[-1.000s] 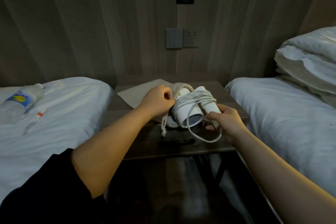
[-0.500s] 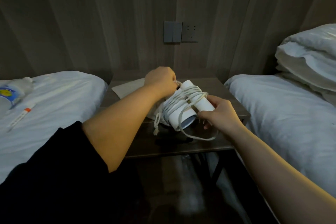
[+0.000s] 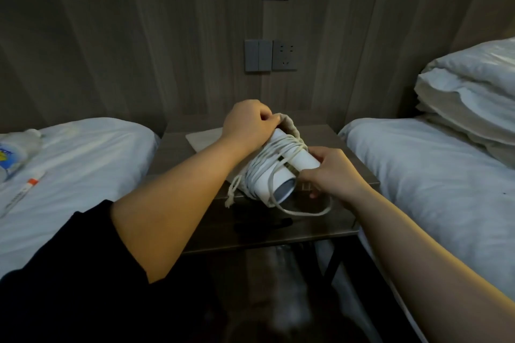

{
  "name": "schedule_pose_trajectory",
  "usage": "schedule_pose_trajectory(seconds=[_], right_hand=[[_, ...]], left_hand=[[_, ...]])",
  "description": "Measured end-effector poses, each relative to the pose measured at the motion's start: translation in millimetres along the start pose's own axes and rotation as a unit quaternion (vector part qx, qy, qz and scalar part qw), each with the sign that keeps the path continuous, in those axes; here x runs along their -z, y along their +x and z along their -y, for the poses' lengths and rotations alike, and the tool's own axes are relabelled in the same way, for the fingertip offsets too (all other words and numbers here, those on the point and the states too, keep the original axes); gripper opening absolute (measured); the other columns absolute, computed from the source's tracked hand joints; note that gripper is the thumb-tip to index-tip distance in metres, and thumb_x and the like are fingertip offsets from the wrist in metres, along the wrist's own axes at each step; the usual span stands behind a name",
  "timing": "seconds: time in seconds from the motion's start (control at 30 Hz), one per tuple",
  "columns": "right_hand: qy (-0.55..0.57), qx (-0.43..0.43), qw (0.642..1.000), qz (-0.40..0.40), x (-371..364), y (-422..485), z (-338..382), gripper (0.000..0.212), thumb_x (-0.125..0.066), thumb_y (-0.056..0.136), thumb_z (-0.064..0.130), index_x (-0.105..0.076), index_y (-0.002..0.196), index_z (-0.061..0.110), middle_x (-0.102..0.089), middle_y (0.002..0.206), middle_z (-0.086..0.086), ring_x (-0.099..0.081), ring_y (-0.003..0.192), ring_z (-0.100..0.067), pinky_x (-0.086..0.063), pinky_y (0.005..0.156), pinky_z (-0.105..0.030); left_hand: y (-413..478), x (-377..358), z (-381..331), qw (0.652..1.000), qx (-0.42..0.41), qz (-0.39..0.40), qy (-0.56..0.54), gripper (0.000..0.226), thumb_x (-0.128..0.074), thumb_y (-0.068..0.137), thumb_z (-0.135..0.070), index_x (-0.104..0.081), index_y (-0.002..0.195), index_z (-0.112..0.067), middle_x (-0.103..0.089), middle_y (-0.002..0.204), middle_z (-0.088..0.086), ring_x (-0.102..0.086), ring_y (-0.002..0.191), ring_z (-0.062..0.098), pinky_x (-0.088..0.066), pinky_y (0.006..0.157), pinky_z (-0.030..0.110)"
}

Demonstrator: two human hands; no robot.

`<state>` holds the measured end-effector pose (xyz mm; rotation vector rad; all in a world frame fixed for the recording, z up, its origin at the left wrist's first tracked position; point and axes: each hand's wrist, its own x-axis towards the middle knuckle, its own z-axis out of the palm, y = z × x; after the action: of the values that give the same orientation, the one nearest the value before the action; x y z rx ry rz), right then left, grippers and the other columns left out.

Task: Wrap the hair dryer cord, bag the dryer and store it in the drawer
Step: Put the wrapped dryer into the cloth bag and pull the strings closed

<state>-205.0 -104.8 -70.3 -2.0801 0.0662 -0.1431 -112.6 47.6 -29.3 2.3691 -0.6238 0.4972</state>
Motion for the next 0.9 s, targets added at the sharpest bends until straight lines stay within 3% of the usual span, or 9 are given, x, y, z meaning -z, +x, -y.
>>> schedule_pose_trajectory(seconds=[0.1, 0.2, 0.3, 0.37, 0.5, 0.7, 0.8, 0.9], right_hand=[[0.036, -0.037, 0.999, -0.006, 1.2, 5.5, -1.4, 0.034, -0.068, 0.073, 0.002, -0.064, 0.106, 0.011, -0.068, 0.088, -0.008, -0.067, 0.067, -0.026, -0.056, 0.048, -0.026], [0.123, -0.101, 0.987, -0.025, -1.6, 7.9, -8.8, 0.032, -0.068, 0.071, 0.0, -0.066, 0.103, 0.0, -0.067, 0.083, -0.018, -0.06, 0.053, -0.024, -0.05, 0.04, -0.024], [0.208, -0.154, 0.965, -0.036, -2.3, 7.3, -16.5, 0.03, -0.066, 0.074, -0.002, -0.065, 0.103, -0.006, -0.063, 0.079, -0.017, -0.058, 0.055, -0.021, -0.048, 0.037, -0.02], [0.245, -0.173, 0.953, -0.04, -1.9, 6.5, -18.7, 0.029, -0.065, 0.074, -0.003, -0.064, 0.103, -0.007, -0.062, 0.076, -0.015, -0.059, 0.055, -0.019, -0.048, 0.038, -0.02], [0.321, -0.219, 0.92, -0.059, -2.2, 5.4, -22.0, 0.032, -0.064, 0.076, -0.004, -0.06, 0.107, -0.008, -0.063, 0.08, -0.019, -0.061, 0.061, -0.023, -0.048, 0.037, -0.02], [0.383, -0.244, 0.888, -0.07, -6.2, 3.2, -25.8, 0.041, -0.062, 0.08, -0.002, -0.054, 0.119, -0.008, -0.063, 0.087, -0.02, -0.062, 0.068, -0.024, -0.047, 0.036, -0.019], [0.409, -0.246, 0.875, -0.082, -9.5, 3.6, -26.0, 0.042, -0.06, 0.082, -0.001, -0.05, 0.123, -0.005, -0.063, 0.093, -0.021, -0.063, 0.069, -0.025, -0.048, 0.036, -0.02], [0.392, -0.247, 0.88, -0.107, -12.2, 5.7, -25.7, 0.044, -0.062, 0.081, -0.002, -0.049, 0.123, -0.007, -0.06, 0.112, -0.028, -0.063, 0.07, -0.027, -0.051, 0.038, -0.022]], left_hand=[[-8.3, -0.5, -7.2, 0.998, -0.064, -0.003, 0.015, 0.03, -0.054, 0.09, -0.031, -0.071, 0.079, -0.009, -0.059, 0.085, 0.003, -0.055, 0.075, 0.017, -0.043, 0.066, 0.032], [-21.7, -6.1, -1.5, 0.989, -0.116, 0.032, 0.083, 0.023, -0.054, 0.089, -0.029, -0.07, 0.09, -0.012, -0.059, 0.094, 0.003, -0.054, 0.089, 0.019, -0.039, 0.068, 0.03], [-40.0, -10.6, 13.5, 0.991, -0.099, 0.034, 0.086, 0.028, -0.054, 0.088, -0.025, -0.064, 0.113, -0.018, -0.056, 0.106, 0.003, -0.048, 0.104, 0.019, -0.039, 0.078, 0.03], [-53.5, -11.3, 22.2, 0.996, -0.062, 0.0, 0.066, 0.032, -0.055, 0.087, -0.025, -0.06, 0.118, -0.019, -0.055, 0.11, 0.003, -0.047, 0.107, 0.018, -0.039, 0.082, 0.029], [-77.6, -16.1, 37.4, 0.993, 0.015, 0.026, 0.11, 0.03, -0.057, 0.081, -0.024, -0.051, 0.108, -0.015, -0.054, 0.109, 0.007, -0.049, 0.105, 0.025, -0.044, 0.077, 0.036], [-90.8, -19.6, 34.8, 0.995, 0.091, 0.046, 0.023, 0.011, -0.055, 0.082, -0.018, -0.051, 0.084, -0.008, -0.058, 0.076, 0.009, -0.056, 0.074, 0.031, -0.044, 0.063, 0.038], [-90.3, -18.9, 19.6, 0.997, 0.055, 0.044, -0.015, 0.011, -0.054, 0.083, -0.014, -0.051, 0.08, -0.004, -0.056, 0.071, 0.012, -0.052, 0.068, 0.031, -0.041, 0.06, 0.041], [-93.8, -19.1, 6.3, 0.998, -0.004, 0.031, -0.059, 0.01, -0.053, 0.081, -0.014, -0.051, 0.076, -0.005, -0.053, 0.069, 0.008, -0.05, 0.066, 0.028, -0.041, 0.059, 0.041]])
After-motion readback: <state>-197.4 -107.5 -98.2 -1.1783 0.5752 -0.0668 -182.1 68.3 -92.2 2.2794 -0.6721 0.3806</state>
